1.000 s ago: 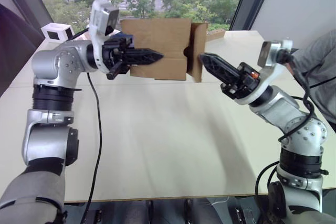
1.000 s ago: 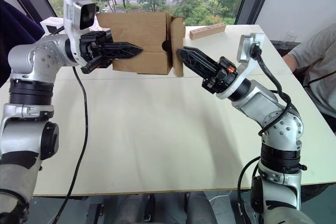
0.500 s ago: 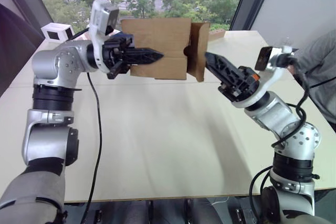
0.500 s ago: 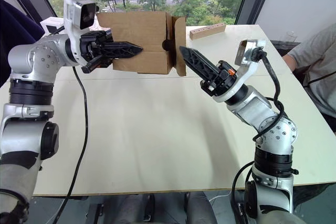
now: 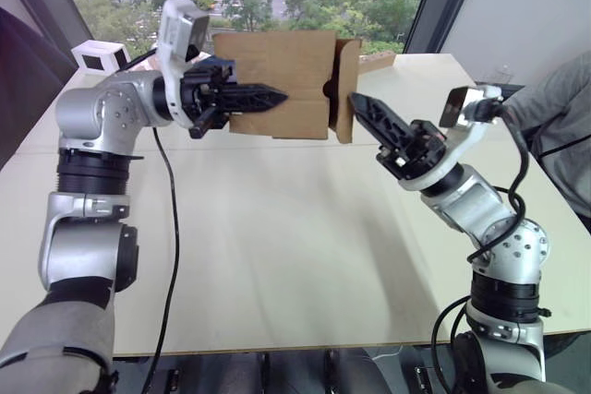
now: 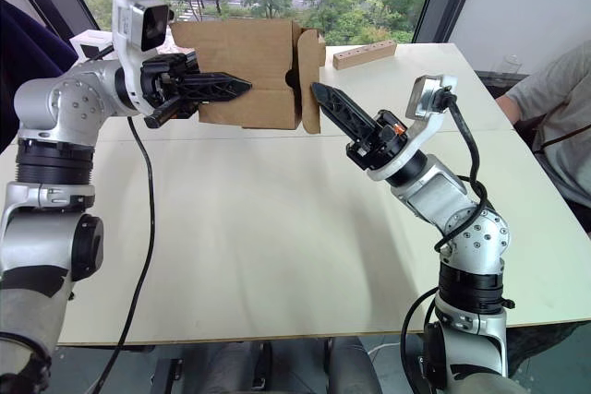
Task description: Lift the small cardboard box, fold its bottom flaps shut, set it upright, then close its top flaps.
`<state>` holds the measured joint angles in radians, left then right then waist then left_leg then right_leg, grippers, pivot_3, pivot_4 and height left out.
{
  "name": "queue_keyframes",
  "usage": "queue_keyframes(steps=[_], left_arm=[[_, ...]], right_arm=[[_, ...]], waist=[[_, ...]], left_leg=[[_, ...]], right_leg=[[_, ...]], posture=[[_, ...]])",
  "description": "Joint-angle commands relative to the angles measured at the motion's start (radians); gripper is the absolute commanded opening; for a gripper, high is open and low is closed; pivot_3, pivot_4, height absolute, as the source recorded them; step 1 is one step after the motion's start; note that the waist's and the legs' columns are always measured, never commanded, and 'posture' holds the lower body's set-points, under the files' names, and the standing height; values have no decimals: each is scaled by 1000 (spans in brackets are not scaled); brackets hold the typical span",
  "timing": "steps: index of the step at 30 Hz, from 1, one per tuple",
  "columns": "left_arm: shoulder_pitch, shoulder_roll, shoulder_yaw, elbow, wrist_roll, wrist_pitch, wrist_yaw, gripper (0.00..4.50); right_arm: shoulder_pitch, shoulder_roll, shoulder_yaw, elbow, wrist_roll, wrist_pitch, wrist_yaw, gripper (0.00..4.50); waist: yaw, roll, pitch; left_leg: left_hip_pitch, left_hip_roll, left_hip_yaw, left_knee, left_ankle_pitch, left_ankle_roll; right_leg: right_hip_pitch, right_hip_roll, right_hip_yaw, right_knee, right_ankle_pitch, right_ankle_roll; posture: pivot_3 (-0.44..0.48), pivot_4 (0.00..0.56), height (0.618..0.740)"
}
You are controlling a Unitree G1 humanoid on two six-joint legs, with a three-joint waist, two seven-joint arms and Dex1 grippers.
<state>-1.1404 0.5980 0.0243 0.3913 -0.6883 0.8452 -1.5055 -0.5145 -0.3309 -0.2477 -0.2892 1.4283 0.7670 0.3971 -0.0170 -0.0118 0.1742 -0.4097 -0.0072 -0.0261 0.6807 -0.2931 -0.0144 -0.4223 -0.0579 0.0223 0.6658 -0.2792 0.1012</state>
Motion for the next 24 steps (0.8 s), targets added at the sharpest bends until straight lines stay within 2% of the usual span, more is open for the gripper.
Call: queue_keyframes(steps=[1,7,16,24], left_arm=[[-19,0,47,-23,-29,-5,11,0],[-1,-16,66,-41,-39,0,37,0],[18,-30,67,-53,-48,-6,56,0],[9,-42,66,-31,-41,-18,55,0]], right_arm=[[-12,28,9,-26,-38,-47,-7,1294],[-5,96,28,-38,-119,-119,-41,1294],[-11,201,70,-77,-149,-181,-100,1294],[6,232,124,-104,-188,-188,-115,1294]], waist=[[0,0,0],[-1,0,0],[-1,0,0],[-1,0,0]], left_leg=[[0,0,0,0,0,0],[0,0,0,0,0,0],[0,0,0,0,0,0],[0,0,0,0,0,0]], right_leg=[[0,0,0,0,0,0],[0,0,0,0,0,0],[0,0,0,0,0,0],[0,0,0,0,0,0]], posture=[[0,150,740],[0,150,740],[0,150,740],[0,150,740]])
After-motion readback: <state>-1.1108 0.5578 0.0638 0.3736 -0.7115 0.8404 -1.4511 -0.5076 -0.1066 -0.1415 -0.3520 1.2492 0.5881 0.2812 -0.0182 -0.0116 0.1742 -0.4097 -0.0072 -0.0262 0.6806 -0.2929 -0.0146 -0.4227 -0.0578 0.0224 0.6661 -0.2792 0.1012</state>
